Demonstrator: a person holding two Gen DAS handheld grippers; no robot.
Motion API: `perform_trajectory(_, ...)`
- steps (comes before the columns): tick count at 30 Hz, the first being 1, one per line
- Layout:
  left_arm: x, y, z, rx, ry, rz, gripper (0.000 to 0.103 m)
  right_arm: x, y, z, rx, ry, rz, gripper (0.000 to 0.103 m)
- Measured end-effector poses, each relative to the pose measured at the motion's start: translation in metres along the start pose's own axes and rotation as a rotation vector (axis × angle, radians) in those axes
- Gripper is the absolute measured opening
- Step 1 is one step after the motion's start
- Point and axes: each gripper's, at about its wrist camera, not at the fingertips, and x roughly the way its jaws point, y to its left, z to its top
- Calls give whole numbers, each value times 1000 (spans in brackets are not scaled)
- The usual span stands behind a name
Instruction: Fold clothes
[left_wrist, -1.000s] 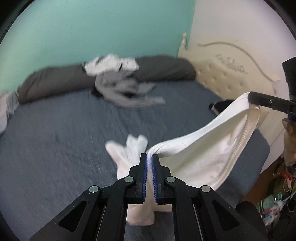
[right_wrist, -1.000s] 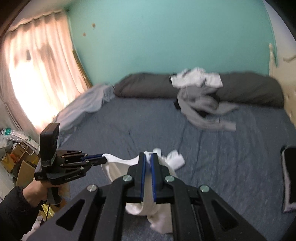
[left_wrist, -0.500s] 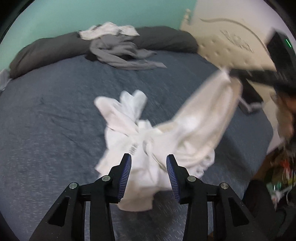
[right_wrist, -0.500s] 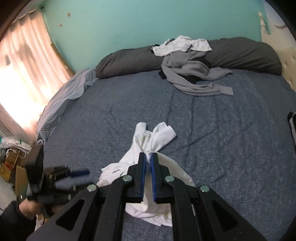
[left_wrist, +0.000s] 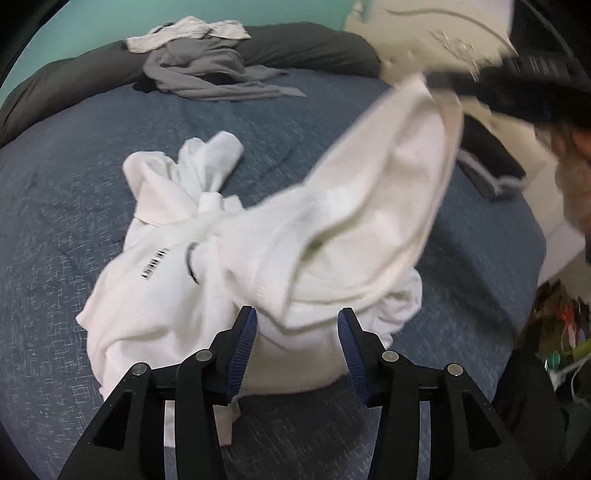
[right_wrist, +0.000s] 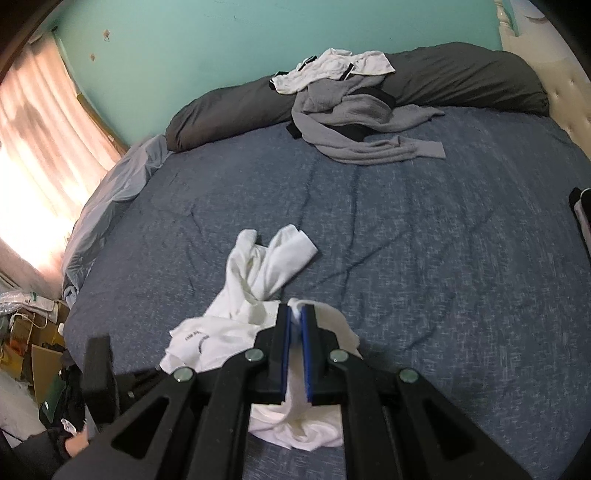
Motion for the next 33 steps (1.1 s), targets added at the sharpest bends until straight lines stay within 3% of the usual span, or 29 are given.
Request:
perform_trajectory(8, 5, 11, 4, -9, 17, 16, 48, 4, -15, -10, 29, 10, -19, 6)
perform_trajectory(12, 10, 12, 3, -19, 26, 8, 19, 3, -17, -13, 24, 19, -38, 8)
perform_trajectory(15, 8, 14, 5, -28, 14, 4, 6, 2, -21, -15, 26, 26, -58, 8)
perform_trajectory(17, 3, 16, 9, -36, 3, 0, 6, 2, -27, -17, 37, 29, -77, 8)
perform_trajectory(19, -3, 18, 13, -44, -13, 3, 5, 2, -33, -19, 62, 26, -104, 15)
perform_trajectory(21, -10, 22, 17, -54, -28, 6, 5, 2, -41, -24, 98, 23, -115, 38)
perform_trajectory(33, -48, 54, 32, -128, -81, 58, 4, 14, -45, -75, 170, 146, -48, 40)
